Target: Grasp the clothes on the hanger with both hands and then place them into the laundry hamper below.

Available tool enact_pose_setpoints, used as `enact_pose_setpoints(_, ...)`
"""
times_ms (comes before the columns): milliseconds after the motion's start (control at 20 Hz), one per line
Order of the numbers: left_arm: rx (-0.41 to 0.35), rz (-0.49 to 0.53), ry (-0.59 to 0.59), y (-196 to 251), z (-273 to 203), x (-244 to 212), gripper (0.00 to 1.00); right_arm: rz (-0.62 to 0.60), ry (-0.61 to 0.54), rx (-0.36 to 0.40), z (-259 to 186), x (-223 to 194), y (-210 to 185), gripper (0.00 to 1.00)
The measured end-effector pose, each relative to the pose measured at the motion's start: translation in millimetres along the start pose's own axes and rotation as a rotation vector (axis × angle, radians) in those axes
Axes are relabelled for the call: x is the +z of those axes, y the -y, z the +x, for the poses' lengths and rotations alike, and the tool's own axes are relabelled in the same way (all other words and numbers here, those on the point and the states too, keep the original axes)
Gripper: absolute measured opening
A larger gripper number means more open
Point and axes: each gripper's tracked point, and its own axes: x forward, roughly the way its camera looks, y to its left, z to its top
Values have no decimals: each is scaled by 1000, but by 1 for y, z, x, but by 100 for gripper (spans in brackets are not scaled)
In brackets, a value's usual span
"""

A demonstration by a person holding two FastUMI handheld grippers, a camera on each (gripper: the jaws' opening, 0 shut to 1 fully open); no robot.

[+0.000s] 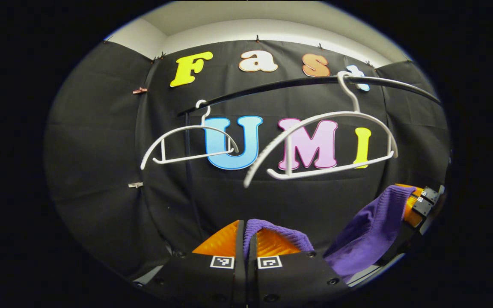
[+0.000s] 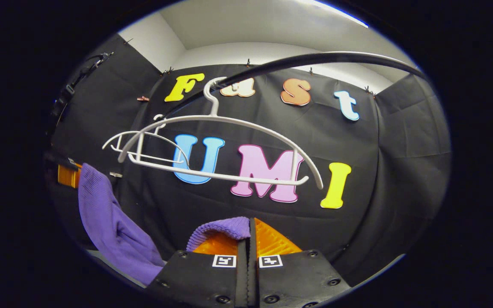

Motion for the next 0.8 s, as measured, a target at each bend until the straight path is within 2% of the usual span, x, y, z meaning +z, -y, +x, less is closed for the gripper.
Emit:
enact_pose_setpoints(250,-84,-40,13,41,-27,7,6,148,-47,38,-22,21,-17,5)
enact_pose_setpoints(400,-106,-68,18,55,-37,10,6,222,-73,62,-27,27,-30,5)
enact_pose_setpoints(600,-110,-104,5,62,-41,-2,6,189,-98,115,-31,17,-52,7)
enact_pose_setpoints(800,-106,-172,-73,63,-33,-51,6,171,-192,148,-37,-34,-63,5)
